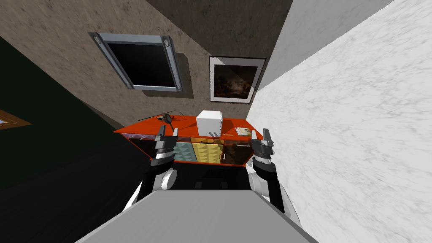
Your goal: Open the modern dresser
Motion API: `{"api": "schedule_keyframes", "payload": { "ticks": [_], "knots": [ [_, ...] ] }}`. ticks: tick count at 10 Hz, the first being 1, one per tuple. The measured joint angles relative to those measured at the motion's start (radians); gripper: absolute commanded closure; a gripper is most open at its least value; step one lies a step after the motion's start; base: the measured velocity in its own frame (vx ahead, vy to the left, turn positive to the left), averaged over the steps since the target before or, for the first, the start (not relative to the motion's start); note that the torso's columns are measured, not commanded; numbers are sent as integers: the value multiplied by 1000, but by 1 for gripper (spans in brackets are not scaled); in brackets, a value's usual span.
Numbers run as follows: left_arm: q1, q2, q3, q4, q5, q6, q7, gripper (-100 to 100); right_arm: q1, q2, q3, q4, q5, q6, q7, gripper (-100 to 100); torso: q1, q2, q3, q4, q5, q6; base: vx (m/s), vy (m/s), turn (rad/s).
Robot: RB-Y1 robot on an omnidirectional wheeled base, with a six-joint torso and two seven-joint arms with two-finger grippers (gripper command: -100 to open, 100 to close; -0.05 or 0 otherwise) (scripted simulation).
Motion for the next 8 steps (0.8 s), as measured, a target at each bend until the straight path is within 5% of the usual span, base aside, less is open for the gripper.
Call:
{"api": "schedule_keyframes", "payload": {
  "ticks": [8],
  "knots": [
    [0,0,0,0,0,0,0,0,0,0,0,0,0,0,0,0,0,544,-1087,544,0,0,0,0,0]
  ]
}}
